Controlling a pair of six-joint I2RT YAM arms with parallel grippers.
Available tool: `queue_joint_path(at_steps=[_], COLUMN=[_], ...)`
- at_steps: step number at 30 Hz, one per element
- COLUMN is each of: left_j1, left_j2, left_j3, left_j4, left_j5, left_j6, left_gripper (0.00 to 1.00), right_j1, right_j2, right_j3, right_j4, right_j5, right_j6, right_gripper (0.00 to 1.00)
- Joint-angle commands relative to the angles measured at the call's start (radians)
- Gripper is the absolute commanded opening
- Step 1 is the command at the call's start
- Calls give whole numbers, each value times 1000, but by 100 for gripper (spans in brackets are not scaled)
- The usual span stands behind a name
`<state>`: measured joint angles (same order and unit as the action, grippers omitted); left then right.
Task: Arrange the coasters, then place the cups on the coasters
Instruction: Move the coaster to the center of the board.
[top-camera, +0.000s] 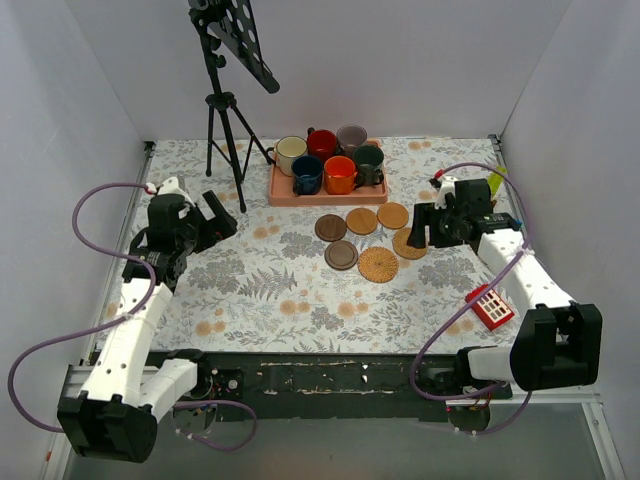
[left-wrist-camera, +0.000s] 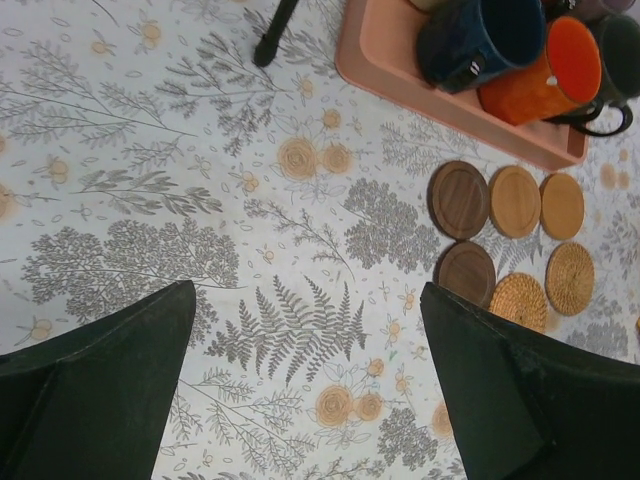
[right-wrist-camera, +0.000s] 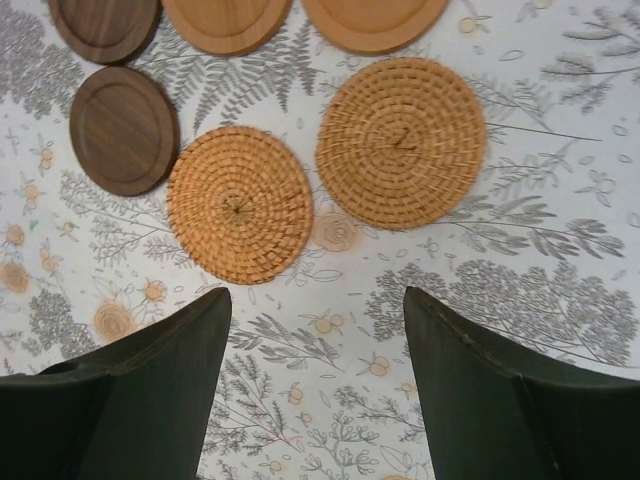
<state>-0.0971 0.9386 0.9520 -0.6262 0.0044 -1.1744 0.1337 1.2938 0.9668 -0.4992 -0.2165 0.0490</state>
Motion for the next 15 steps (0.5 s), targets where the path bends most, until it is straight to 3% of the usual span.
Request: queue_joint_path(at_steps=[1,4,15], left_j1=[-56,-79,-145], left_j2=[37,58,146], left_j3=[-48,-58,8], left_j4=[98,118,123], left_j5=[72,89,134], left_j6=[36,9,32], left_gripper=[96,96,96], right_j1=[50,69,81], right_j2=[38,67,194], right_j3=[-5,-69,-114], right_j4=[46,105,183], right_j5=[-119,-147,-155], right_j6=[35,90,66], right_gripper=[75,66,60])
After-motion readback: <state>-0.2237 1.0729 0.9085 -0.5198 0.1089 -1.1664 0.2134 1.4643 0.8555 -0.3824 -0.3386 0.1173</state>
